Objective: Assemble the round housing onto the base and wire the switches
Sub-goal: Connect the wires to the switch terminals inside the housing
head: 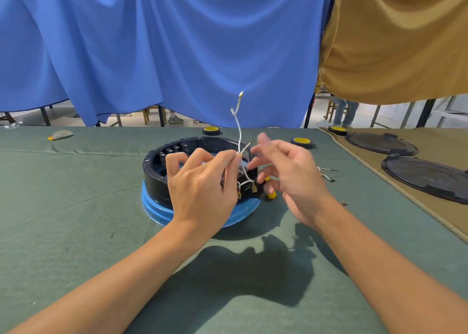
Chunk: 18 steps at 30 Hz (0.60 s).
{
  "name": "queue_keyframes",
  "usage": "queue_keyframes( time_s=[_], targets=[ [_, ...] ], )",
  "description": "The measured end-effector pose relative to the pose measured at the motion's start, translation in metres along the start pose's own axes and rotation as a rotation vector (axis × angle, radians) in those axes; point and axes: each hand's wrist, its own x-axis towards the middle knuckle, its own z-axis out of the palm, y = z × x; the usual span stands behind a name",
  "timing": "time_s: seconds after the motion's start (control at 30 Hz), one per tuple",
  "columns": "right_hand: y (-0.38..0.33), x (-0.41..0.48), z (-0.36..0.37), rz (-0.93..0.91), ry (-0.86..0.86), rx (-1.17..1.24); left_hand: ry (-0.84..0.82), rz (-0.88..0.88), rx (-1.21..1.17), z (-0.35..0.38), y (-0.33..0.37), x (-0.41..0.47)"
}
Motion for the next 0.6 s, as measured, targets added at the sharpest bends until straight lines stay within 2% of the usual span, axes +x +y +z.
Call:
queue_keyframes(
  time_s=[0.07, 0.17, 0.33, 0.47, 0.6],
  targets=[
    [0.000, -0.006, 0.008, -0.072, -0.090, -0.107, -0.010, -0.015, -0.005, -0.001, -0.001, 0.002],
    [0.000, -0.007, 0.011, -0.123, -0.102, -0.122, -0.087, -0.147, -0.072, -0.002, -0.002, 0.007],
    [0.003, -0.005, 0.013, -0.129, 0.056, -0.153, -0.184, -0.378, -0.275, -0.004, 0.003, 0.015],
    [0.005, -0.003, 0.012, -0.124, 0.158, -0.148, -0.213, -0.535, -0.324, -0.004, 0.001, 0.021],
    [0.008, -0.001, 0.010, -0.110, 0.186, -0.125, -0.334, -0.509, -0.374, -0.007, -0.001, 0.024]
  ],
)
